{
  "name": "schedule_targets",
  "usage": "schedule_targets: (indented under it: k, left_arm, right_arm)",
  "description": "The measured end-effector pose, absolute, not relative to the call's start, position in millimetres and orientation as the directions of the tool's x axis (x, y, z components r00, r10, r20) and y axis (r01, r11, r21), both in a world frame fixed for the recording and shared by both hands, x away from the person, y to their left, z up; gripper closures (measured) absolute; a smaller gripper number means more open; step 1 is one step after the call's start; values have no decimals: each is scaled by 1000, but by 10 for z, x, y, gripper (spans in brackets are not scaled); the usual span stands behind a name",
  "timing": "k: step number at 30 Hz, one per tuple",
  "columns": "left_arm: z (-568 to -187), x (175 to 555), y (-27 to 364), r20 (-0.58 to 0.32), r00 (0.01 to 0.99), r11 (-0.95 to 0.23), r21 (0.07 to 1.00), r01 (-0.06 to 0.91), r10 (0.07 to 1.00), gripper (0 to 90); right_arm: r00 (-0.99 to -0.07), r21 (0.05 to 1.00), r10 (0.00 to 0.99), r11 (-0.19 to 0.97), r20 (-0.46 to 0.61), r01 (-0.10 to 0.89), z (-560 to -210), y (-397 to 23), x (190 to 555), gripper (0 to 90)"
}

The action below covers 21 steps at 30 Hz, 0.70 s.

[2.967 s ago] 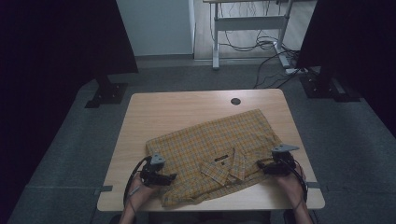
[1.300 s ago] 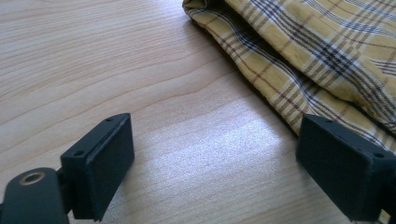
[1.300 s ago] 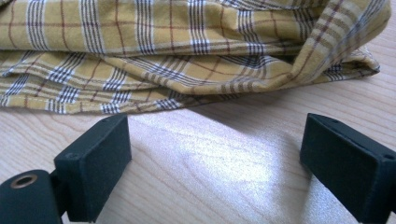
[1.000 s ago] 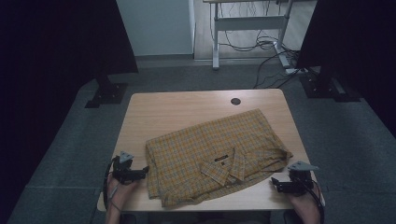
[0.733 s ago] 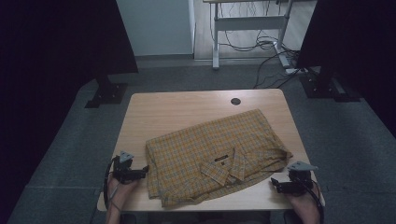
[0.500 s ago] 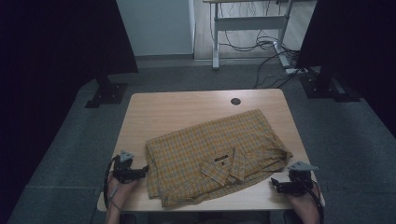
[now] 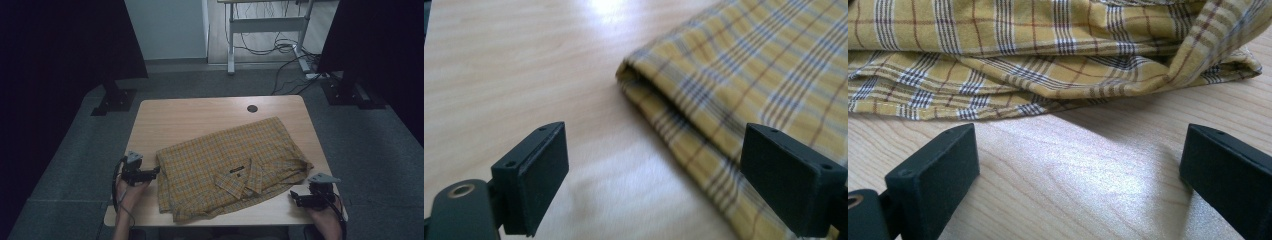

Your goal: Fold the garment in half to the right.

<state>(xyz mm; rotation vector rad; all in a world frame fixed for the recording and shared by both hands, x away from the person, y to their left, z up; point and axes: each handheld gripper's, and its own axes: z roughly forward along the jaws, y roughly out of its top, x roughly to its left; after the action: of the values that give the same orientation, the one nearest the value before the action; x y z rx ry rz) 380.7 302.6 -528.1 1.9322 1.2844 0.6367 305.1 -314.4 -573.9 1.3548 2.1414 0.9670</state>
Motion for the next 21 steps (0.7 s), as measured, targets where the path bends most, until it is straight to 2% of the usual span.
schedule_targets:
  k: [9,21]
  left_arm:
    - [-5230,4058,2901,31,391,-261,792,552,920,122]
    - [-5379,4408,2848,30,345,-240,776,583,938,124]
  right_arm:
    - [-433,745,901,281,11,604,-5739,-3144,3051,19]
    - [-433,746,901,281,12,604,-5739,-3145,3052,19]
